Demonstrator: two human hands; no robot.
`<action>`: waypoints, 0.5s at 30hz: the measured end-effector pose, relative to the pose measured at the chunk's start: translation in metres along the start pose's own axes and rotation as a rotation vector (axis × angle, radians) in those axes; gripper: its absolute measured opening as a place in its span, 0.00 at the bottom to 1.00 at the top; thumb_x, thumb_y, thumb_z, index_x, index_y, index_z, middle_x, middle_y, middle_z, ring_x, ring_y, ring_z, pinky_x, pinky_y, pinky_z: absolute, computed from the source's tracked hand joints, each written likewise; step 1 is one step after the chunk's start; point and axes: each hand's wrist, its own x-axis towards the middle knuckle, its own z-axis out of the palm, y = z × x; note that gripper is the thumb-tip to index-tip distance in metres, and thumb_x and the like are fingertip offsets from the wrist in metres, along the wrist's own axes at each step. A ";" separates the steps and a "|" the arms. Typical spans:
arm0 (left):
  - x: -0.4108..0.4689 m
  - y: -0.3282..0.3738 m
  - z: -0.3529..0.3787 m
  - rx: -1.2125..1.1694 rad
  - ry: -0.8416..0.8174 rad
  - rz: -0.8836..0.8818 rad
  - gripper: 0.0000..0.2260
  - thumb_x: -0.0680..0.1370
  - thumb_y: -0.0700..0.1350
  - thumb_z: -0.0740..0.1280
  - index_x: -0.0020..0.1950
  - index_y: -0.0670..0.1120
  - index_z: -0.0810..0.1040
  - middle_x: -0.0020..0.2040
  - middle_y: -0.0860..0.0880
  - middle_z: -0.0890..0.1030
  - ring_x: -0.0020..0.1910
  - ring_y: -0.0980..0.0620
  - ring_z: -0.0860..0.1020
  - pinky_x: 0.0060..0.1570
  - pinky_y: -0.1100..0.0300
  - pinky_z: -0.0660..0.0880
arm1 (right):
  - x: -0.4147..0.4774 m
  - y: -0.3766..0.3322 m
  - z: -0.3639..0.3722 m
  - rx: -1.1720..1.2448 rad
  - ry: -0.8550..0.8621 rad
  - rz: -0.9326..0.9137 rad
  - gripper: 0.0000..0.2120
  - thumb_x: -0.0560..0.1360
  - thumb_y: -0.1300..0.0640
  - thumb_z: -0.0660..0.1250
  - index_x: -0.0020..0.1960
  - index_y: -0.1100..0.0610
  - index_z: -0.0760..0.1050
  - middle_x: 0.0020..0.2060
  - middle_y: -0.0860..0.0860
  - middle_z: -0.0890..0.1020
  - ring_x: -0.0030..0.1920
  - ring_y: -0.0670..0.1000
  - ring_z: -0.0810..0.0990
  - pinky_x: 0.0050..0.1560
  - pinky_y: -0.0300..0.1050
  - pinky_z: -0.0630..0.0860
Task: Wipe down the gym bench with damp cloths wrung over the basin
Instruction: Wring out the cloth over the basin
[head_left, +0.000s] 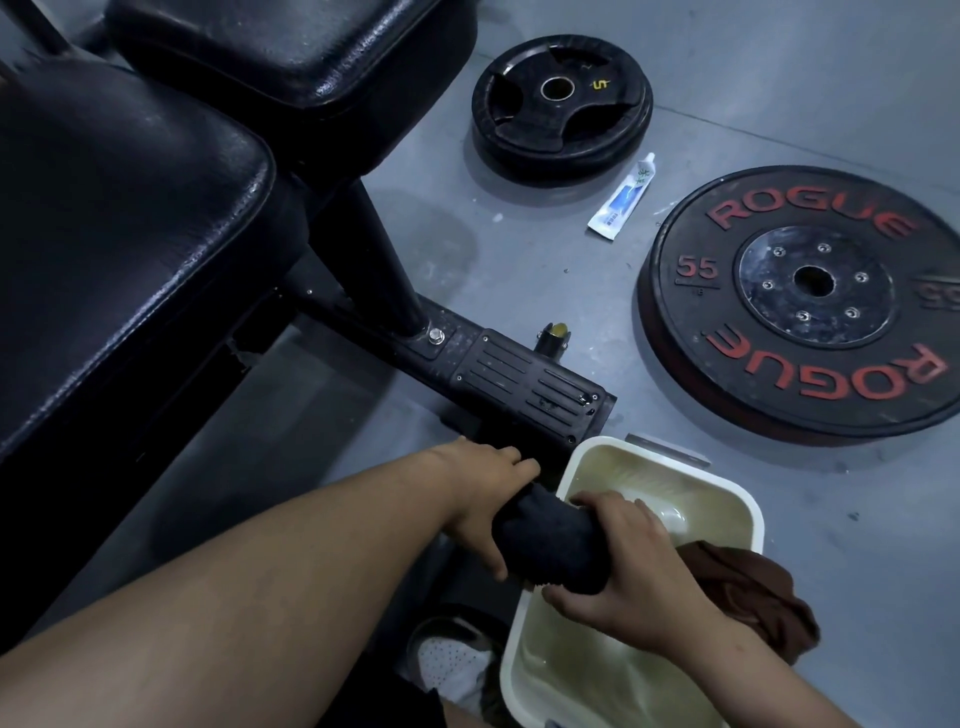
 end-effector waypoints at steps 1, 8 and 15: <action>0.000 -0.001 0.000 -0.001 0.001 0.002 0.47 0.61 0.67 0.77 0.72 0.49 0.62 0.64 0.48 0.72 0.61 0.45 0.75 0.61 0.44 0.72 | 0.000 0.000 0.000 0.006 -0.004 -0.010 0.39 0.59 0.33 0.73 0.63 0.51 0.71 0.50 0.38 0.70 0.48 0.35 0.64 0.59 0.46 0.69; -0.006 -0.005 -0.008 0.023 0.101 0.014 0.55 0.61 0.72 0.73 0.78 0.47 0.55 0.73 0.47 0.66 0.71 0.45 0.67 0.72 0.43 0.61 | 0.001 0.002 -0.006 0.090 0.031 -0.026 0.43 0.62 0.31 0.72 0.69 0.50 0.66 0.60 0.42 0.70 0.60 0.42 0.71 0.60 0.38 0.69; -0.013 0.002 -0.009 0.043 0.095 0.051 0.54 0.64 0.70 0.74 0.79 0.48 0.53 0.74 0.47 0.64 0.71 0.45 0.66 0.73 0.38 0.57 | 0.005 -0.001 -0.004 0.129 -0.019 -0.035 0.44 0.59 0.31 0.75 0.68 0.48 0.65 0.59 0.40 0.71 0.59 0.40 0.72 0.58 0.35 0.70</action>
